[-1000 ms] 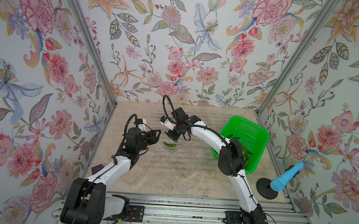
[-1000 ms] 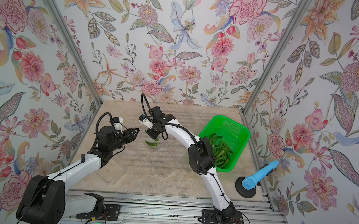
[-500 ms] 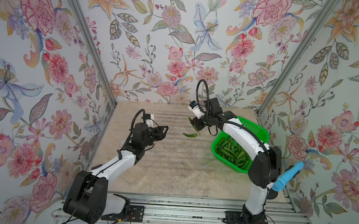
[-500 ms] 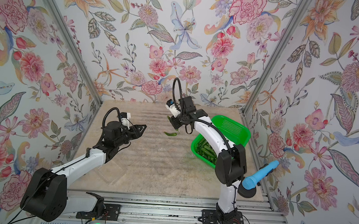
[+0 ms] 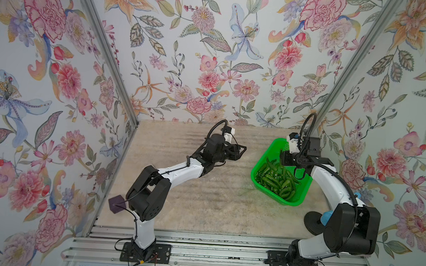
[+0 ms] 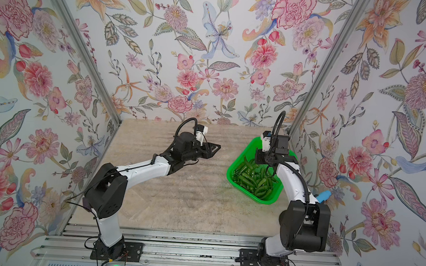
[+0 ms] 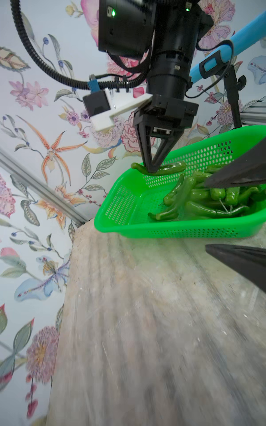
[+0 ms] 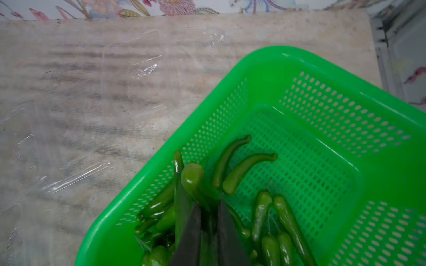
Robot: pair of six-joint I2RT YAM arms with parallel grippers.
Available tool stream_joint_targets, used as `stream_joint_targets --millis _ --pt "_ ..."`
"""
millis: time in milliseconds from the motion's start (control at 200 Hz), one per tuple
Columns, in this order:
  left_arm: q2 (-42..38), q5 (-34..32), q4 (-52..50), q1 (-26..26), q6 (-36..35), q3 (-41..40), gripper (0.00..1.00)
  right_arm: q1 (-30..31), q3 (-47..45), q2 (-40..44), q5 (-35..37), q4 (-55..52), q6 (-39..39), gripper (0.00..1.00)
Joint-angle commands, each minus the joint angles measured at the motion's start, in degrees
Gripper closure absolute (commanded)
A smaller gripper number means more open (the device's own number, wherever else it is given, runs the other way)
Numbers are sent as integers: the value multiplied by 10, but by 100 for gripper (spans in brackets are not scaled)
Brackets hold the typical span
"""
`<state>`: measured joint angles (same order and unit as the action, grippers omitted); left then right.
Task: Take small green peppers out of containers
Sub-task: Place the green pepper in the basket.
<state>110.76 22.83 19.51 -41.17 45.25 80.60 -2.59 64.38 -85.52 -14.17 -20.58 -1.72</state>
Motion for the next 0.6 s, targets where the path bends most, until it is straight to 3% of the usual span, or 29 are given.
stream_joint_targets --millis 0,80,165,220,270,355,475,535,590 --pt "55 21 -40 -29 -37 78 57 -18 -27 7 -16 59 38 92" --pt "85 30 -52 -40 -42 118 57 -33 -48 -4 -29 69 47 90" --pt "96 27 -59 -43 -46 128 57 -32 -64 -4 -29 75 46 79" --pt "91 12 -71 -43 -56 124 57 -30 -70 0 -26 76 47 55" --pt "81 0 -83 -42 -70 114 57 -30 -77 10 -27 76 44 46" --pt "50 -30 -88 -38 -88 79 57 -25 -88 35 -31 77 37 32" --pt "-13 -84 -93 -23 -115 10 56 -8 -98 75 -35 81 27 23" --pt "-54 -114 -96 -8 -126 -32 56 5 -107 97 -37 91 23 1" --pt "-98 -146 -93 8 -140 -76 56 22 -119 117 -33 106 20 0"
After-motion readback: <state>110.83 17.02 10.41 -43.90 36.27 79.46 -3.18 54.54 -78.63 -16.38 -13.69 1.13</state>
